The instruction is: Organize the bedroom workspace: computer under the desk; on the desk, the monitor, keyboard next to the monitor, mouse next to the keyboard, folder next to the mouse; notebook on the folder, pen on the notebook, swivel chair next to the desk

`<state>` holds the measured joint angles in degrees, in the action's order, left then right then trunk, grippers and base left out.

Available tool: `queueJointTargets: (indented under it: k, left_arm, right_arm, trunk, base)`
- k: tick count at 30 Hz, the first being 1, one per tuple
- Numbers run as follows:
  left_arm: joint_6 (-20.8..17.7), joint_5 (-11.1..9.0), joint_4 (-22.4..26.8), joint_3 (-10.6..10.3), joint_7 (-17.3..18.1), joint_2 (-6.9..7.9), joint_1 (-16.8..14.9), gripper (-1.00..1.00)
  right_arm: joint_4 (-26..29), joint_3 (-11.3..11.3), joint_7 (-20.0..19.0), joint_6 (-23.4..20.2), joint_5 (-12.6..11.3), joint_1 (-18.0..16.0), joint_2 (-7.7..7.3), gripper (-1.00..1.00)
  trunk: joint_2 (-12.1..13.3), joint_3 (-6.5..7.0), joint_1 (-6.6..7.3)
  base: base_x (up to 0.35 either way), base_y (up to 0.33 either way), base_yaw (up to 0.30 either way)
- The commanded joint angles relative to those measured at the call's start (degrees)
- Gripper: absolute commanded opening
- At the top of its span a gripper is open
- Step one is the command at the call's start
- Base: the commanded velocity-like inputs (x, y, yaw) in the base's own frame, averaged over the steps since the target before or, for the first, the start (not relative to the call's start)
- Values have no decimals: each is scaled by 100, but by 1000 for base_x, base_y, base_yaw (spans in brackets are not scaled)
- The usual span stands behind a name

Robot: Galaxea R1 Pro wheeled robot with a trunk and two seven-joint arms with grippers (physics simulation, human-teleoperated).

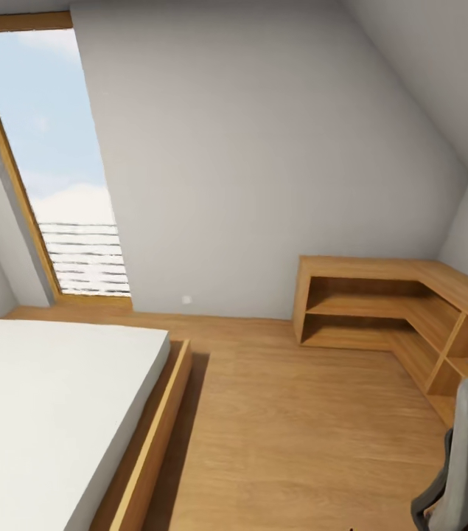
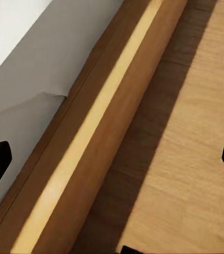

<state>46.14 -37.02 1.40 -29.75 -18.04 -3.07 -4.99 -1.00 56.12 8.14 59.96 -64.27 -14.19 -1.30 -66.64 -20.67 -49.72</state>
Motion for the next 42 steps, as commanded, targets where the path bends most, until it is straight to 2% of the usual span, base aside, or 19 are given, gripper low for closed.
queueJointTargets:
  k: [1, 12, 42]
  left_arm:
    - [9, -7, 0, -49, -51, -1, -2, 100]
    - [13, -7, 0, -46, -65, 6, -2, 100]
    - [9, -16, 0, -56, -66, 8, -2, 100]
  right_arm:
    - [-6, 48, 59, 4, 18, -5, 1, 100]
    - [-6, 49, 57, 4, 14, -5, 4, 100]
    - [-12, 57, 57, 4, 11, -5, 13, 100]
  trunk:
    - [-3, -4, -2]
    - [-3, 17, -2]
    - [-3, 18, -2]
  base:
    - [243, -149, -232]
    - [286, -77, -166]
    - [325, 93, -4]
